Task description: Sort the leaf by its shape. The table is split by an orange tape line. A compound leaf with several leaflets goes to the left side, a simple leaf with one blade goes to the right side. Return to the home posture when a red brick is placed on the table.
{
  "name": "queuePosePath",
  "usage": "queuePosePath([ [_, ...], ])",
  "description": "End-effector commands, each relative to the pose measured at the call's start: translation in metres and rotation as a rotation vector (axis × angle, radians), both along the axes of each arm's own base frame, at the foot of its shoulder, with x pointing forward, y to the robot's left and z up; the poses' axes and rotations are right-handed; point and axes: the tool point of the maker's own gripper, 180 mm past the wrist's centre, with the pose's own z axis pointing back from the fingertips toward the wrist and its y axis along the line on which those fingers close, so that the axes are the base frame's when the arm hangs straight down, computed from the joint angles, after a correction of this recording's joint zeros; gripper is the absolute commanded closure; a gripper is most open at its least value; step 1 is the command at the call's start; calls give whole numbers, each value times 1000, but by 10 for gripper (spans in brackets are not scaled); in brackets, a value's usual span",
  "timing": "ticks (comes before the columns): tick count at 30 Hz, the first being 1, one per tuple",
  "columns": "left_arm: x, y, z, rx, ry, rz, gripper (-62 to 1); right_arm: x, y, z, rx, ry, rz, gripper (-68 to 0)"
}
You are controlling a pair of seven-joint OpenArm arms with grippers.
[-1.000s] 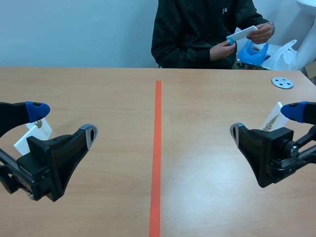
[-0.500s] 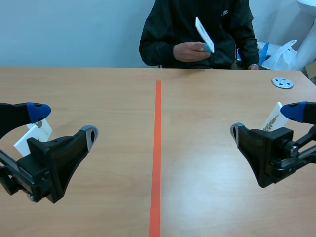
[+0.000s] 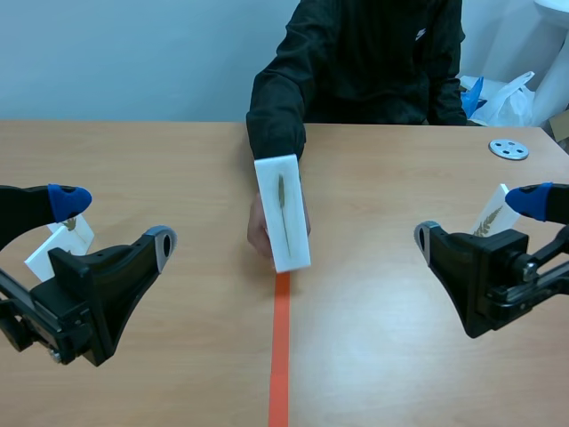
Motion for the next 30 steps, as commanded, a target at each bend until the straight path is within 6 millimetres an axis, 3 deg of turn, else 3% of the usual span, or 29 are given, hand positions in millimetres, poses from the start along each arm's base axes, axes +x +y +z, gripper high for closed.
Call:
queuePosePath([
  [1,1,0,6,-17,-20,2,-623,5,-1,11,5,-40,2,-679],
  [30,-5,-9,6,-19,-17,-59,-623,5,-1,11,5,-40,2,-679],
])
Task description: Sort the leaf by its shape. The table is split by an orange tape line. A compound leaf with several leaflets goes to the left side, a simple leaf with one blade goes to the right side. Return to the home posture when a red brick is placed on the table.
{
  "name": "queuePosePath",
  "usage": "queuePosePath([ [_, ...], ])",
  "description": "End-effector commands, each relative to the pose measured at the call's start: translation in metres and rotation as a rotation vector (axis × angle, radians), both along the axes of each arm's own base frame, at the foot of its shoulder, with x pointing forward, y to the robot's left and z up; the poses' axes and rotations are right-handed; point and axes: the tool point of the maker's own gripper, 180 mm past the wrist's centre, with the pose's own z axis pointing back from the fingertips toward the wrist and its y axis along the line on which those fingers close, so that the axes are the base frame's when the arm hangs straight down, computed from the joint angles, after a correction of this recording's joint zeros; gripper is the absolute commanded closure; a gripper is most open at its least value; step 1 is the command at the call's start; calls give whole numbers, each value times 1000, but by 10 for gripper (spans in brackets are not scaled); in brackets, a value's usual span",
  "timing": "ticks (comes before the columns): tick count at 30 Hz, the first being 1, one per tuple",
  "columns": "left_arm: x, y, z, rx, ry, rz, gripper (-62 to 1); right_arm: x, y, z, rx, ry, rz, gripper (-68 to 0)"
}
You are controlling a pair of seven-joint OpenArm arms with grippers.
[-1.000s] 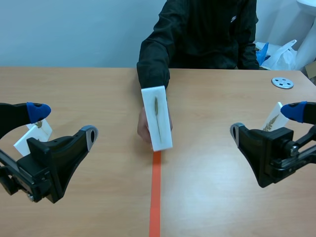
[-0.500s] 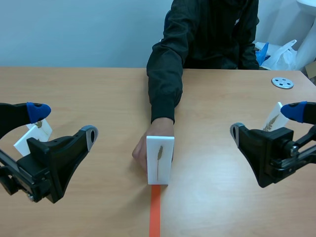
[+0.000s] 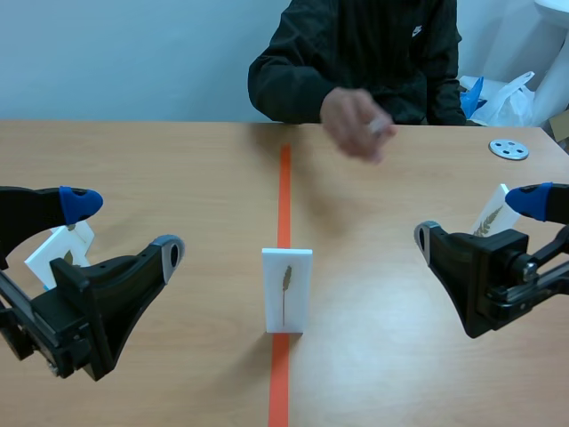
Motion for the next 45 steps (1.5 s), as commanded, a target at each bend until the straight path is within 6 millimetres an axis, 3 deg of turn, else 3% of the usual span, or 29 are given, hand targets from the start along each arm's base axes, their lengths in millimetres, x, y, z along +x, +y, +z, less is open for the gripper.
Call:
queuePosePath([
  [1,1,-1,4,-13,-14,-1,-623,5,-1,11,5,-40,2,-679],
  [17,-9,-12,-14,82,2,-126,-623,5,-1,11,5,-40,2,-679],
  [30,5,-19,-74,116,81,-175,-623,5,-1,11,5,-41,2,-679],
  [45,27,-57,-104,83,31,-312,-623,5,-1,11,5,-41,3,-679],
])
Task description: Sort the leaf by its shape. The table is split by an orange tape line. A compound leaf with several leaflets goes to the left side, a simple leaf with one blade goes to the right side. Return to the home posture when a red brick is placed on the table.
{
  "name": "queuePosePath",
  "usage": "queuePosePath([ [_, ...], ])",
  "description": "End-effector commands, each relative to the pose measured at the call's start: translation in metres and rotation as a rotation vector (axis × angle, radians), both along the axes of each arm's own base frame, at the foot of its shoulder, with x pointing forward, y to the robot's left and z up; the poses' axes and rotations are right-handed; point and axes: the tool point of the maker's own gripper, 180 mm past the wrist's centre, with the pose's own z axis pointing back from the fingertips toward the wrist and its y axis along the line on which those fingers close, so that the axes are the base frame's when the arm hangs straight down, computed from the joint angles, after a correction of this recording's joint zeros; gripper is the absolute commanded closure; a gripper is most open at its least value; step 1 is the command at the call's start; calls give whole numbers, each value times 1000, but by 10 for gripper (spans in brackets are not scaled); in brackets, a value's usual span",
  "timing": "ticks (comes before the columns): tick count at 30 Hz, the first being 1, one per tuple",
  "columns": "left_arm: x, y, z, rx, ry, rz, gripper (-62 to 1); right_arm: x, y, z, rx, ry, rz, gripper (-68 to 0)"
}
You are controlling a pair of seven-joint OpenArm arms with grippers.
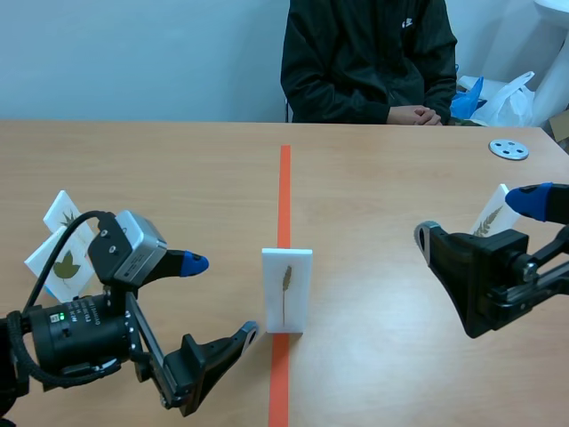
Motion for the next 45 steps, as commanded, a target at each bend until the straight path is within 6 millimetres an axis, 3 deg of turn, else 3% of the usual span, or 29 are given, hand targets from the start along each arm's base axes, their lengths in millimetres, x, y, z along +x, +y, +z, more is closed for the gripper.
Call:
queuePosePath([
  [1,9,-3,10,-32,-33,-3,-623,5,-1,11,5,-41,3,-679],
  [8,20,-14,2,-46,-42,-51,-623,5,-1,11,4,-41,3,-679],
  [24,16,-59,-6,-47,-57,-182,-623,5,-1,10,4,-40,2,-679],
  [37,22,-69,-14,-42,-42,-189,-623,5,-1,10,4,-40,3,-679],
  [41,22,-69,-15,-41,-42,-189,-484,5,-1,10,4,-40,3,-679],
  [45,23,-69,-14,-42,-45,-184,-474,5,-1,11,4,-41,3,-679],
])
